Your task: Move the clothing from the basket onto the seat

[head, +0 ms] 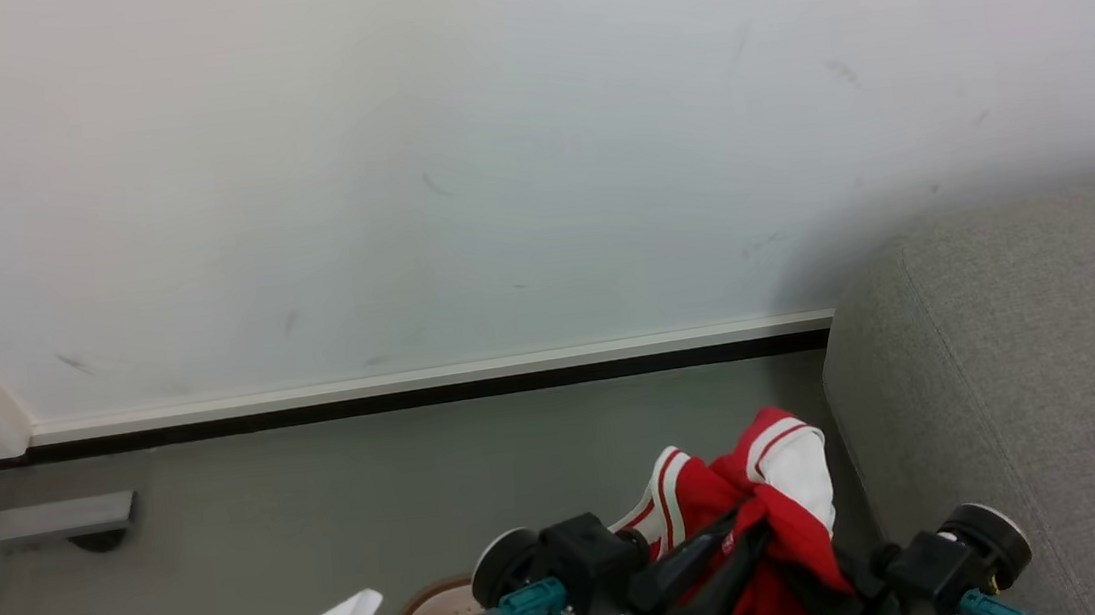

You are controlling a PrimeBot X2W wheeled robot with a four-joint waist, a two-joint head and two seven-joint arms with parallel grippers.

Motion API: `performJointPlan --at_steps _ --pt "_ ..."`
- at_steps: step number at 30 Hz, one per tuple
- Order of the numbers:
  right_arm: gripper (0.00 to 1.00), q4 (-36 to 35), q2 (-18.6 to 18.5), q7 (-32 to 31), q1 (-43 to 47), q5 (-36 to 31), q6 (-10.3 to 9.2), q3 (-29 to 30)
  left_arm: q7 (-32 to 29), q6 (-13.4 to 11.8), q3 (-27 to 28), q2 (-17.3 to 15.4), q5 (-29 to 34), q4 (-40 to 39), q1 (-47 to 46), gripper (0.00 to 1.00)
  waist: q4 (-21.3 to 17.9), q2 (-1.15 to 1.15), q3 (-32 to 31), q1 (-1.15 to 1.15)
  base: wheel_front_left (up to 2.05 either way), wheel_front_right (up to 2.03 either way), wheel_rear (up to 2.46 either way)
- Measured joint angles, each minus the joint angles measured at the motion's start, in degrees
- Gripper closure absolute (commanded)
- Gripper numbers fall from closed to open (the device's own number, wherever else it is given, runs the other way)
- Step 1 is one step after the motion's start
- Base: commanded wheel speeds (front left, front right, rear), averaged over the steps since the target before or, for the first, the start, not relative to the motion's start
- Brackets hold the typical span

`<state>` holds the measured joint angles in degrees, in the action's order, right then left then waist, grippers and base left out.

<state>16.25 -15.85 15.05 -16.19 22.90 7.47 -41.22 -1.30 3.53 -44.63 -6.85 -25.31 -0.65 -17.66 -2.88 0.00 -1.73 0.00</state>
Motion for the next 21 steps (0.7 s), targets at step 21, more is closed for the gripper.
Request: performJointPlan --at_steps 21 --pt "1.0 -6.3 -3.97 -0.01 2.42 -1.54 0.0 16.47 15.02 -0.25 1.08 -0.89 4.04 16.03 -0.24 0.0 -9.88 0.0 2.8 0.0 0.0 0.0 0.0"
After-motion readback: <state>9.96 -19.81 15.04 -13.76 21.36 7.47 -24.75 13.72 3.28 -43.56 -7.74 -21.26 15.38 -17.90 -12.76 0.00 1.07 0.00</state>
